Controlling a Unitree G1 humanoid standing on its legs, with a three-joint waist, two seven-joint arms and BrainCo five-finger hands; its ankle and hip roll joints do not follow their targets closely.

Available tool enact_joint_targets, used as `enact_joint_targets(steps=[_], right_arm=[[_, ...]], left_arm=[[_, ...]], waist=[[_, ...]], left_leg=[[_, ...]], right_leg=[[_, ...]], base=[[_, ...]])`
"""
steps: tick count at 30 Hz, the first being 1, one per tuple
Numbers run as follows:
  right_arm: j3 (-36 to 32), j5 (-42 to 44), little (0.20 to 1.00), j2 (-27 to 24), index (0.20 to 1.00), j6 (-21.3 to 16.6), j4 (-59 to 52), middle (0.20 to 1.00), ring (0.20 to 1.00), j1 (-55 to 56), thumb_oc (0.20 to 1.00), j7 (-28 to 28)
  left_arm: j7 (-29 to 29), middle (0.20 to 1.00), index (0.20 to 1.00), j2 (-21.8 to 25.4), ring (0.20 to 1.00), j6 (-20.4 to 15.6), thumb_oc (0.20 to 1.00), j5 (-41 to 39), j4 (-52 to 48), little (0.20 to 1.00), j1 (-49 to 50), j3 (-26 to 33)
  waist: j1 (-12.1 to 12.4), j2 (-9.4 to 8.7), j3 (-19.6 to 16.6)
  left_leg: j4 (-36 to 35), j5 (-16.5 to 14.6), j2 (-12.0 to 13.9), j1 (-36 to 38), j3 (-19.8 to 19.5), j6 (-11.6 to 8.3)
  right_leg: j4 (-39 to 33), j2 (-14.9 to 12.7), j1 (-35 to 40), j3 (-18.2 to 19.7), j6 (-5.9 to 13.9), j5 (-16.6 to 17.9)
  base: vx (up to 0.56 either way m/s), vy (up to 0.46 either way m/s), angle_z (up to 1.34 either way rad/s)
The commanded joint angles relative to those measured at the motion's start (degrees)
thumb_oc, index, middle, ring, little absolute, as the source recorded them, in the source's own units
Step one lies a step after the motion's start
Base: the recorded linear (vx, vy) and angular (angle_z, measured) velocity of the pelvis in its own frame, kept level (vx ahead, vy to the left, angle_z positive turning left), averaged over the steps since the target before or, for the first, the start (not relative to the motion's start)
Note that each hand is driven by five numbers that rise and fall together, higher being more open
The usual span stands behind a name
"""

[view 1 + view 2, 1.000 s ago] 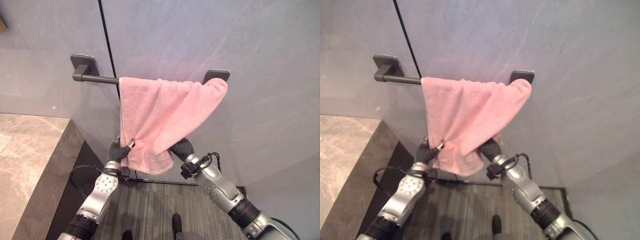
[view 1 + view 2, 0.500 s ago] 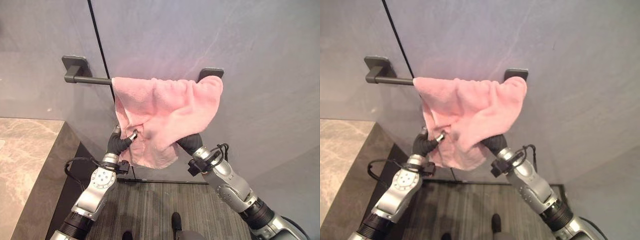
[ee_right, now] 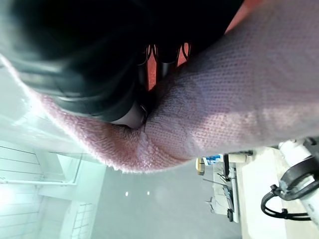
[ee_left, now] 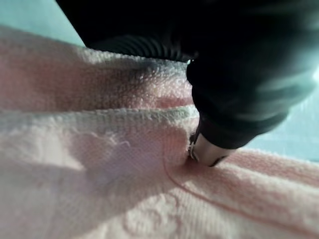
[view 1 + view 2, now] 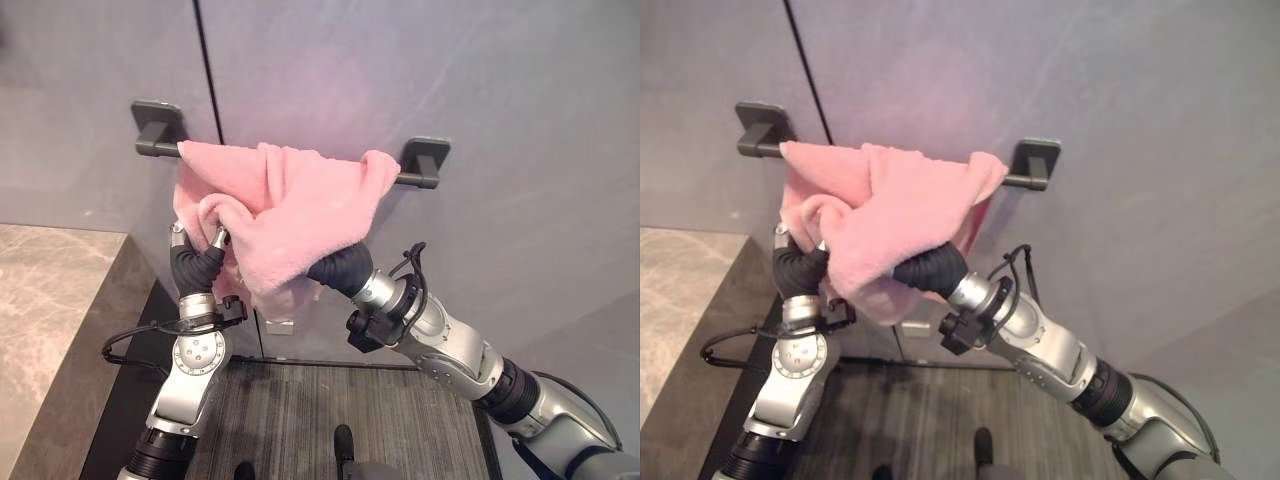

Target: Put brush and paste in cup on sink, flatten towel.

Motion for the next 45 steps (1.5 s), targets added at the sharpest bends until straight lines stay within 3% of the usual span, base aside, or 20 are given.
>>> enact_joint_targets(steps=[1,12,18,23,29,34,36,37,41,42,45], right_arm=[[-0.45,-2.99,0.2,2.35,0.2,-3.36,-2.85,0.2,0.2,-1.33,0.2,-1.36],[-3.28,-3.25,0.2,1.07,0.2,-2.55,-1.79,0.2,0.2,3.85,0.2,-1.16],[-4.09,-4.32,0.2,1.81,0.2,0.05,3.92,0.2,0.2,12.08,0.2,-0.69],[-0.7,-0.08,0.2,4.96,0.2,2.38,11.71,0.2,0.2,13.68,0.2,-1.86],[0.56,0.06,0.2,10.27,0.2,3.6,25.93,0.2,0.2,14.71,0.2,-3.12],[-0.52,-3.59,0.219,11.66,0.219,4.26,32.03,0.219,0.219,15.63,0.219,-4.02],[-0.66,-5.12,1.0,11.43,1.0,4.69,32.79,1.0,1.0,15.9,1.0,-4.1],[-1.32,-6.62,1.0,11.44,1.0,5.04,34.06,1.0,1.0,15.98,1.0,-5.06],[-4.31,-8.0,1.0,12.16,1.0,6.5,40.75,1.0,1.0,17.08,1.0,-5.46],[-6.82,-15.15,1.0,10.71,1.0,7.54,45.13,1.0,1.0,17.68,1.0,-5.07],[-9.03,-16.94,1.0,10.28,1.0,7.33,47.39,1.0,1.0,19.29,1.0,-5.07]], left_arm=[[1.01,0.2,0.2,3.41,0.2,-2.7,0.2,0.67,-0.53,0.2,-0.53,-1.25],[-7.1,0.2,0.2,5.39,0.2,-0.52,0.2,-4.03,4.81,0.2,0.41,-5.52],[-10.06,0.2,0.2,4.79,0.2,0.5,0.2,-5.46,9.84,0.2,0.53,-7.85],[-6.68,0.2,0.2,4.11,0.2,0.63,0.2,0.0,12.72,0.2,-0.96,-8.96],[-6.68,0.2,0.2,3.96,0.2,0.72,0.2,-0.89,15.31,0.2,-1.24,-10.81],[-7.07,0.2,0.2,4.08,0.2,2.19,0.2,-1.49,18.23,0.2,-0.05,-11.02],[-7.94,0.398,0.398,4.47,0.398,3.2,0.398,-0.6,18.92,0.398,0.63,-11.19],[-8.28,1.0,1.0,4.76,1.0,4.49,1.0,0.67,19.81,1.0,1.05,-11.25],[-12.47,1.0,1.0,6.54,1.0,7.38,1.0,2.64,19.93,1.0,2.58,-11.27],[-15.71,1.0,1.0,8.34,1.0,9.31,1.0,6.47,22.23,1.0,3.56,-10.62],[-16.03,1.0,1.0,9.08,1.0,9.72,1.0,9.49,24.25,1.0,4.16,-9.81]], waist=[[-0.18,-2.36,-1.22],[-1.25,-1.63,-1.16],[-2.28,-0.62,-1.53],[-1.68,-0.39,-1.82],[-0.45,0.34,-2.24],[0.11,1.16,-2.53],[0.18,1.32,-2.58],[0.19,1.42,-2.61],[0.21,2.09,-2.57],[-0.06,2.51,-2.58],[-0.27,2.78,-2.54]], left_leg=[[0.16,1.71,1.7,-2.19,-0.98,-0.42],[0.16,2.04,1.73,-2.73,-0.66,-0.44],[0.16,1.88,1.85,-2.33,-0.07,-0.43],[0.16,1.79,1.83,-2.17,-0.25,-0.49],[0.16,1.88,1.66,-2.01,-1.0,-0.44],[0.16,1.85,1.49,-1.92,-1.66,-0.42],[0.16,1.84,1.49,-1.91,-1.76,-0.4],[0.16,1.8,1.46,-1.83,-1.73,-0.38],[0.16,1.87,1.41,-1.76,-1.78,-0.34],[0.16,1.81,1.42,-1.7,-1.77,-0.36],[0.16,1.76,1.51,-1.67,-1.76,-0.39]], right_leg=[[0.09,-7.66,2.53,2.03,6.05,-2.22],[-0.05,-7.6,1.82,2.42,6.17,-1.77],[-0.08,-7.57,1.54,3.2,6.23,-1.61],[-0.08,-7.68,1.89,2.95,6.09,-1.87],[-0.08,-7.88,2.83,2.16,5.96,-2.14],[-0.08,-7.98,3.42,1.44,5.77,-2.37],[-0.08,-8.0,3.57,1.32,5.75,-2.47],[-0.08,-8.0,3.62,1.28,5.76,-2.43],[-0.08,-7.99,3.67,1.03,5.68,-2.46],[-0.08,-7.97,3.79,0.98,5.7,-2.55],[-0.08,-7.97,3.78,0.86,5.7,-2.61]], base=[[-0.01,0.005,0.08],[-0.01,0.003,0.02],[0.01,0.006,-0.09],[0.01,-0.004,-0.03],[0.0,0.0,0.0],[0.01,0.0,0.03],[0.02,-0.004,0.15],[0.01,-0.006,0.15],[0.0,0.001,0.04],[0.0,0.0,0.0],[0.0,0.0,0.0]])
